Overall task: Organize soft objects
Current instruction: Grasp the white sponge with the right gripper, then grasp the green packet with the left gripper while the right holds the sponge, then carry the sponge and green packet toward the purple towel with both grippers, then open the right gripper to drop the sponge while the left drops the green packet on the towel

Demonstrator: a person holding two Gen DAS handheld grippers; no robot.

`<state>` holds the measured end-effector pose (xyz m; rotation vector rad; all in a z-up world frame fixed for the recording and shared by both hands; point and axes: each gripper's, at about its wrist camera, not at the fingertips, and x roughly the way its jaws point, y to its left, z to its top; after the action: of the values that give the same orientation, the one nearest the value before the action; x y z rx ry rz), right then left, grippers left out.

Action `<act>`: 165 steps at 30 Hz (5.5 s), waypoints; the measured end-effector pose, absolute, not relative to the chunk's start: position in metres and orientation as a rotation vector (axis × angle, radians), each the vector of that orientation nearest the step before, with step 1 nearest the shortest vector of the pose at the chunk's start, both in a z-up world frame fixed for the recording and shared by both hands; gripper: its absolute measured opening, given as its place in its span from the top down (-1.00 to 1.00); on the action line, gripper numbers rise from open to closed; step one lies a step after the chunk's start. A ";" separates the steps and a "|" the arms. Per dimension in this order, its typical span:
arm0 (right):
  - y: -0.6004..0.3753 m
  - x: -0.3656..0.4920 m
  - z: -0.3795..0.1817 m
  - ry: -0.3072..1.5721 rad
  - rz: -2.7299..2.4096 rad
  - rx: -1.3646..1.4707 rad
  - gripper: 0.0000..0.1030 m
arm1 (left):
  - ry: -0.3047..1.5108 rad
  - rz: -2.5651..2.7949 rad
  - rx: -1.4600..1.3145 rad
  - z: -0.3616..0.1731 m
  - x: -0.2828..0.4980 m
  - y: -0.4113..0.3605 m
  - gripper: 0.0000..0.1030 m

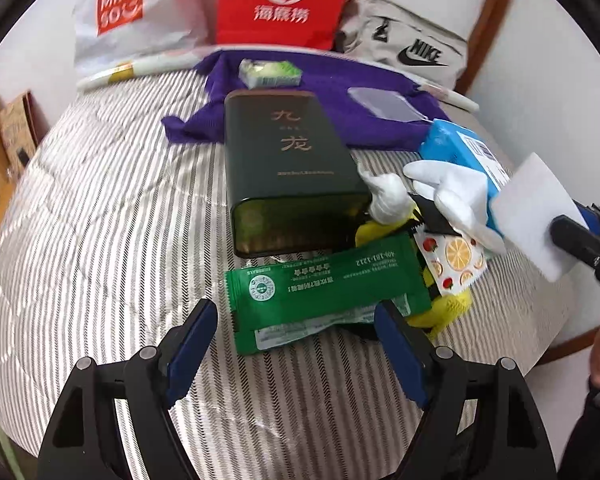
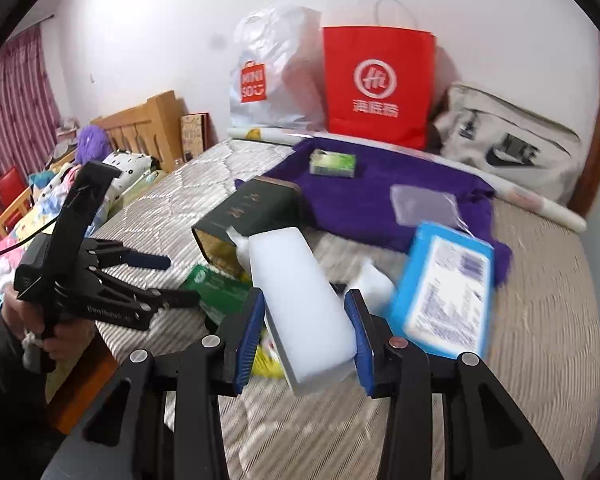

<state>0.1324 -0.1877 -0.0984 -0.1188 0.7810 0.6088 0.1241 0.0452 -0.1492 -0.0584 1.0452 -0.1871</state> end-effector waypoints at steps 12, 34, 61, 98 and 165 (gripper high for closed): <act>-0.239 0.103 -0.125 0.836 0.519 -0.034 0.19 | 0.979 -0.182 0.250 -0.177 0.121 0.021 -0.57; -0.247 0.102 -0.153 0.918 0.484 0.011 0.18 | 1.024 -0.297 0.019 -0.160 0.129 0.034 0.85; -0.255 0.101 -0.175 0.877 0.464 0.016 0.36 | 0.964 -0.222 -0.133 -0.156 0.130 0.041 0.88; -0.247 0.195 -0.077 0.758 0.459 0.012 0.35 | 0.962 -0.143 -0.159 -0.080 0.186 0.050 0.88; -0.211 0.398 -0.152 0.997 0.394 0.042 -0.23 | 1.267 -0.095 -0.181 -0.145 0.391 0.058 0.10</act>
<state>0.3978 -0.2112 -0.1522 0.0422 0.9967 0.3936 0.3912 0.0577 -0.1454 -0.1811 1.2670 -0.0950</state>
